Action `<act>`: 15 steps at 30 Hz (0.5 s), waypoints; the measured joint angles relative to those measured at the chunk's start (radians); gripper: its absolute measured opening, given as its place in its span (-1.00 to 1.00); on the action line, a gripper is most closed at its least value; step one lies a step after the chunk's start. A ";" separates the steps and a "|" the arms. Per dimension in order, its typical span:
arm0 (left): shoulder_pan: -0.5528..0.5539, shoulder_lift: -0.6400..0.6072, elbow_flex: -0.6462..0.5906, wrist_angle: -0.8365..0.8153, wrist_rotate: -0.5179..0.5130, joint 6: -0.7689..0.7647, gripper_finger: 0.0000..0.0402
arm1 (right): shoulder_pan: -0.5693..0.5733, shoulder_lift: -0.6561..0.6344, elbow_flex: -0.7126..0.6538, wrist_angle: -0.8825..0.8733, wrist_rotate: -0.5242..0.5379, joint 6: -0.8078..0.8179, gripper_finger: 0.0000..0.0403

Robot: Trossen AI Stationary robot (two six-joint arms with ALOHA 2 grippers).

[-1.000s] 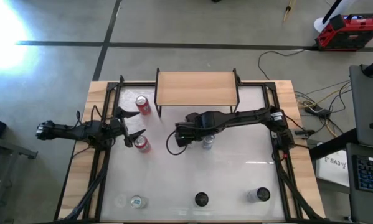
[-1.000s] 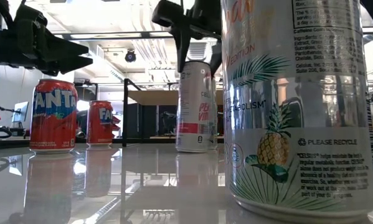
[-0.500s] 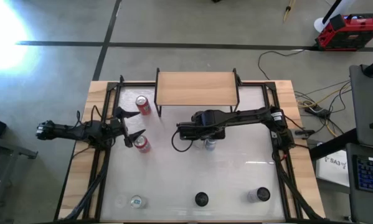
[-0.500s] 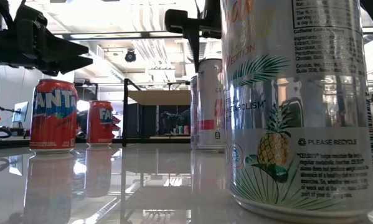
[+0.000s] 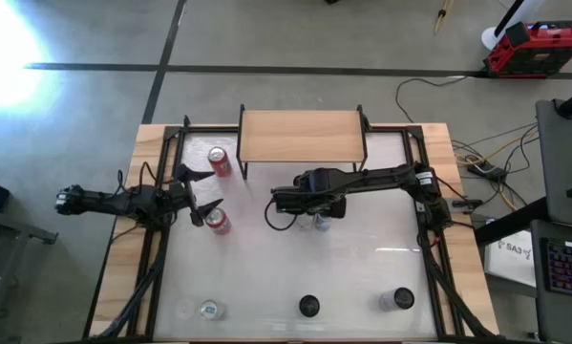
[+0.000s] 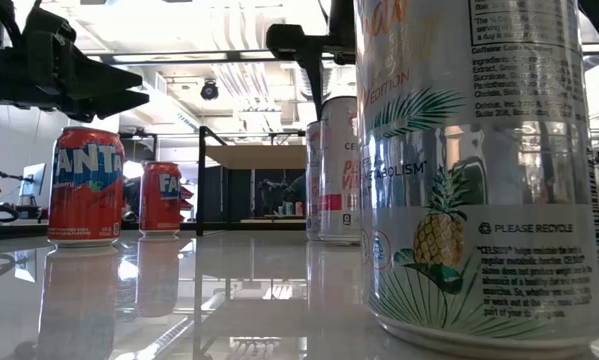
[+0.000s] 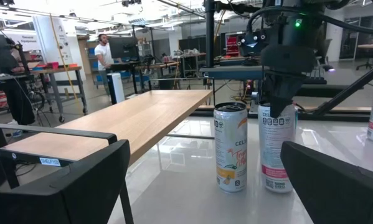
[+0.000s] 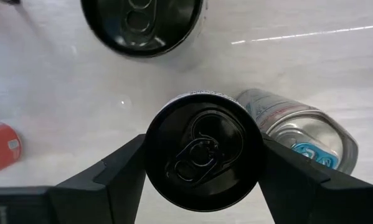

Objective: Place canned beverage on shelf
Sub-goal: Adjust the white pink soda can

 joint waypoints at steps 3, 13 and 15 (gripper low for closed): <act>0.000 0.000 0.000 0.000 0.000 0.000 0.99 | 0.000 0.000 -0.001 0.014 -0.004 -0.062 0.26; 0.000 0.000 0.000 0.000 0.000 0.000 0.99 | 0.003 0.001 -0.001 0.025 -0.008 -0.104 0.39; 0.000 0.000 0.000 0.000 0.000 0.000 0.99 | 0.003 0.001 -0.001 0.024 -0.008 -0.111 0.40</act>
